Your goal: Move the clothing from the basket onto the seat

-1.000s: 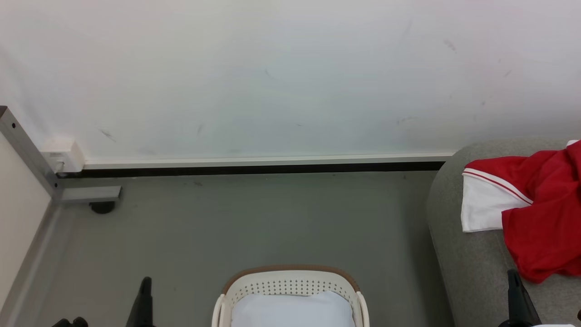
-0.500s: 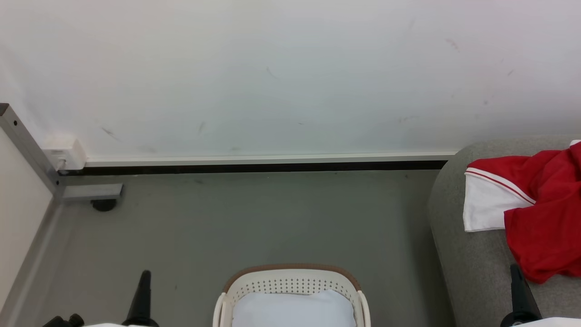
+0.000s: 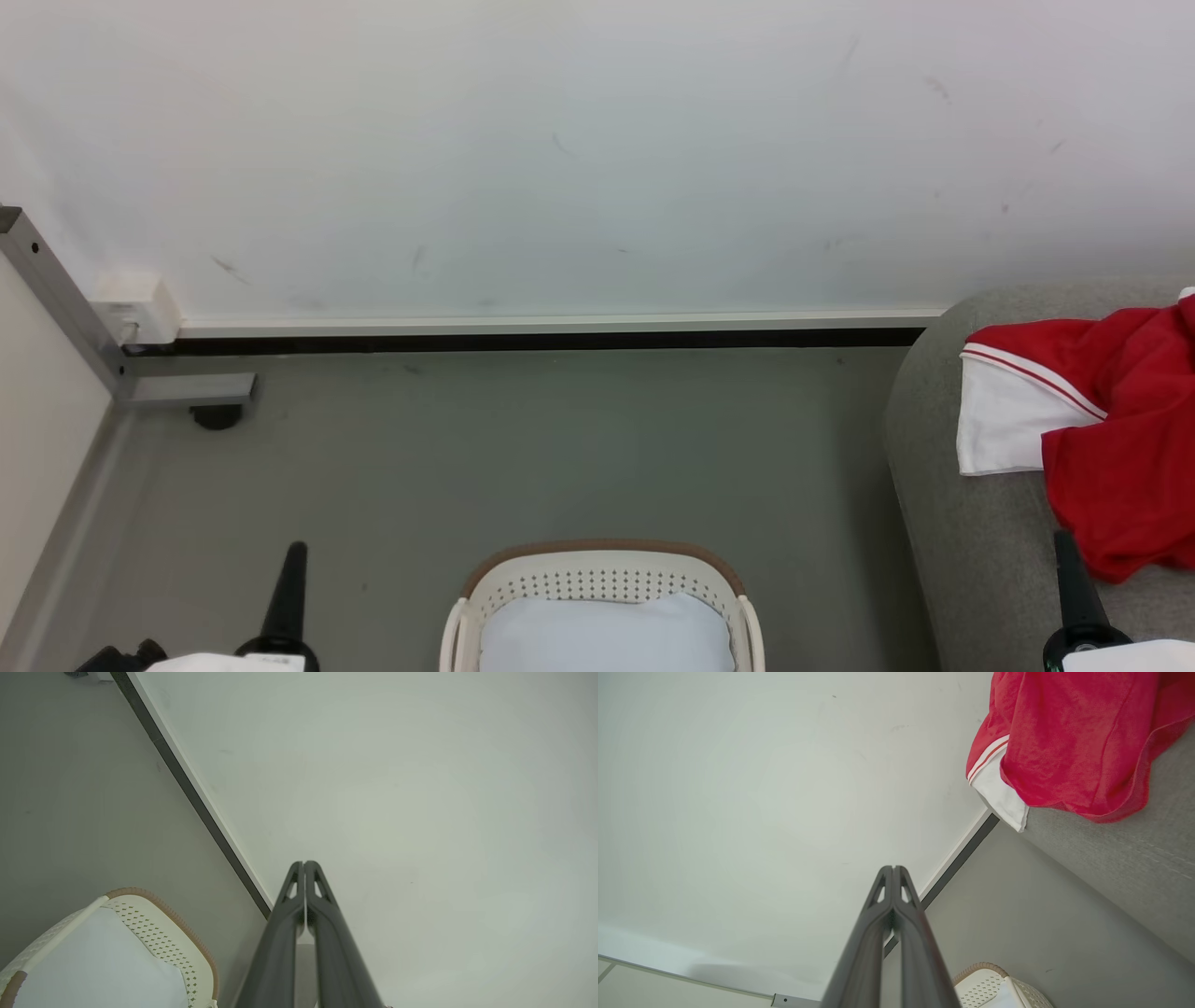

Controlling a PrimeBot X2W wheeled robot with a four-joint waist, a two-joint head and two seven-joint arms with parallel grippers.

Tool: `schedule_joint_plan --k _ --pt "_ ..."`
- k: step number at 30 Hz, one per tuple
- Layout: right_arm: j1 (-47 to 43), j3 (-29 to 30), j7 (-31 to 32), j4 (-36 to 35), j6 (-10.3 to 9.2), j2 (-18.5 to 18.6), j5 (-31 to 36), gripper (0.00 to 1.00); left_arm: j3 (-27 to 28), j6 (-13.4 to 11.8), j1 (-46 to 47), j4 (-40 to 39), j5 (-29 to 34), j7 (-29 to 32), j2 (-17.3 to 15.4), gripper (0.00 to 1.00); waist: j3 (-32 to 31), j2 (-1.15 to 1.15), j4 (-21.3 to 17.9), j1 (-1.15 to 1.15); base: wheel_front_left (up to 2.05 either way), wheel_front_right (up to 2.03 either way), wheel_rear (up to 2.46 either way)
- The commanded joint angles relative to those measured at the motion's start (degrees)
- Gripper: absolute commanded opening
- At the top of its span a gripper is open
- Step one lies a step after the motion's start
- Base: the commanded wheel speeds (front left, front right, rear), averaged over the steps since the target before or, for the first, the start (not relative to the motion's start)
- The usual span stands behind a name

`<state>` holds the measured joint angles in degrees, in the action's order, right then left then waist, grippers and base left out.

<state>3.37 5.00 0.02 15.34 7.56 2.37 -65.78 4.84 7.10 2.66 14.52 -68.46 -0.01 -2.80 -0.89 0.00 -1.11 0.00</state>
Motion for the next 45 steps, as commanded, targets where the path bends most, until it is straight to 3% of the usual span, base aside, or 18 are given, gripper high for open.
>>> schedule_joint_plan --k 1,45 --pt "1.1 0.3 0.4 -0.7 -0.08 0.6 -2.0 0.0 0.3 0.4 1.2 -0.5 -1.6 0.5 -0.3 0.0 0.0 0.0 0.0 0.0 0.0 0.0 0.0" --pt "2.8 1.5 5.8 -1.4 -0.13 0.7 -23.1 0.0 1.6 0.5 3.5 -0.5 -21.0 5.8 -0.2 0.0 0.9 0.0 0.9 0.0 0.0 0.0 0.0"
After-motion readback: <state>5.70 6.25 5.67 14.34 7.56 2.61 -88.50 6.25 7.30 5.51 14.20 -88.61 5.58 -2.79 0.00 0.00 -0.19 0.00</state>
